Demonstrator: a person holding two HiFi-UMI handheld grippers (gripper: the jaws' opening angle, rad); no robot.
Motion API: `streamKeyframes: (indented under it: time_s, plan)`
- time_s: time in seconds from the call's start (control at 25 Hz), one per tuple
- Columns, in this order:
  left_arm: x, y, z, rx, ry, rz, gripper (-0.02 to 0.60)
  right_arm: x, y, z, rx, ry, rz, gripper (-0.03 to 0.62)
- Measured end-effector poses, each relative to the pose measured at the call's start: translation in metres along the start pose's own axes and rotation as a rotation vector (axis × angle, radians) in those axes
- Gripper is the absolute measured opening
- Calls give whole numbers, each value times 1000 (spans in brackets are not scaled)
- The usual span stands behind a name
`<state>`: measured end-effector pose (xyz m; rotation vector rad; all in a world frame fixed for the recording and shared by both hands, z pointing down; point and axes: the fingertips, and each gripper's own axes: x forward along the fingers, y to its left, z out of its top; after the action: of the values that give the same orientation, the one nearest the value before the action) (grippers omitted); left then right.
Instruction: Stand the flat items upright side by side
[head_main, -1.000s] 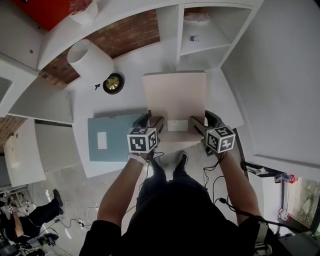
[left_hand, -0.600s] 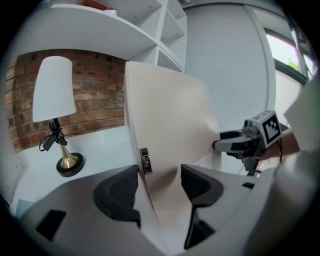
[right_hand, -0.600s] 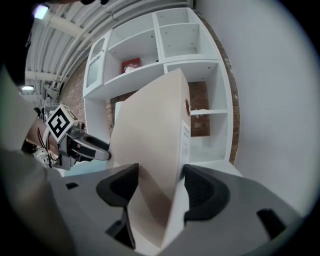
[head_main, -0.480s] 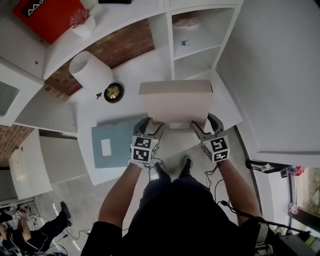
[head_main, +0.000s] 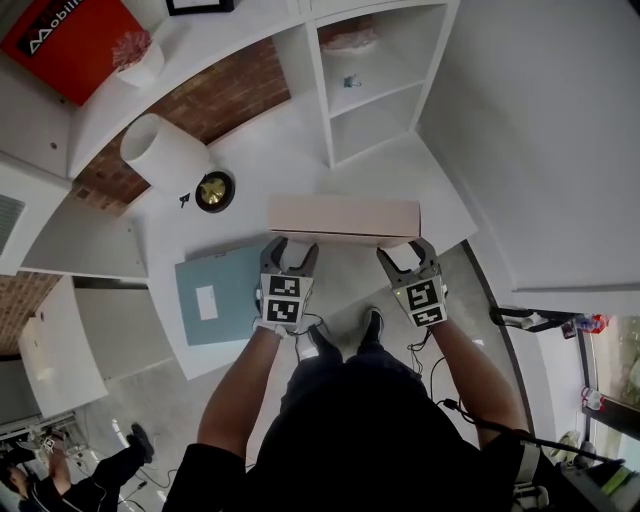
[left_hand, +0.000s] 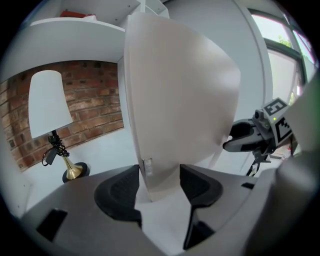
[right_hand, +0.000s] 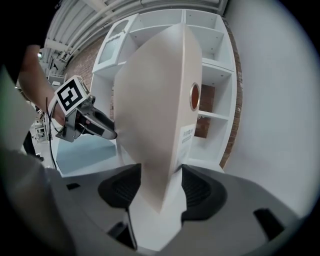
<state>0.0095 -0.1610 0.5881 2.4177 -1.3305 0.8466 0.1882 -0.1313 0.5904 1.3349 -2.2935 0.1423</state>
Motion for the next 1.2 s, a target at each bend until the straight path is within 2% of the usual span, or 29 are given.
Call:
streamKeyframes:
  time_s: [0.16, 0.28, 0.36, 0.44, 0.56, 0.8, 0.88, 0.96, 1.04, 1.2]
  plan:
    - [3, 1, 1, -36, -6, -8, 247, 0, -6, 0, -9, 9, 39, 232]
    - [3, 2, 0, -72, -10, -4, 245, -1, -8, 2, 0, 3, 79, 240]
    - [5, 1, -1, -80, -7, 0, 245, -1, -10, -1, 13, 10, 130, 275]
    - [7, 1, 0, -80, -2, 7, 246, 2, -17, -5, 38, 25, 189, 358]
    - [7, 0, 0, -76, 12, 14, 245, 8, -32, 5, 46, 18, 258, 416]
    - [-4, 6, -14, -103, 67, 61, 247, 21, -17, 19, -91, 57, 469, 471]
    - [-16, 10, -14, -134, 57, 80, 247, 26, -11, 22, -132, 52, 491, 471]
    - [-31, 12, -10, -171, 30, 96, 245, 30, -9, 27, -157, 30, 473, 460]
    - [-48, 16, -7, -217, 5, 119, 244, 32, -9, 33, -166, 14, 443, 372]
    - [-80, 26, -10, -320, -29, 186, 222, 36, -4, 37, -145, 21, 399, 347]
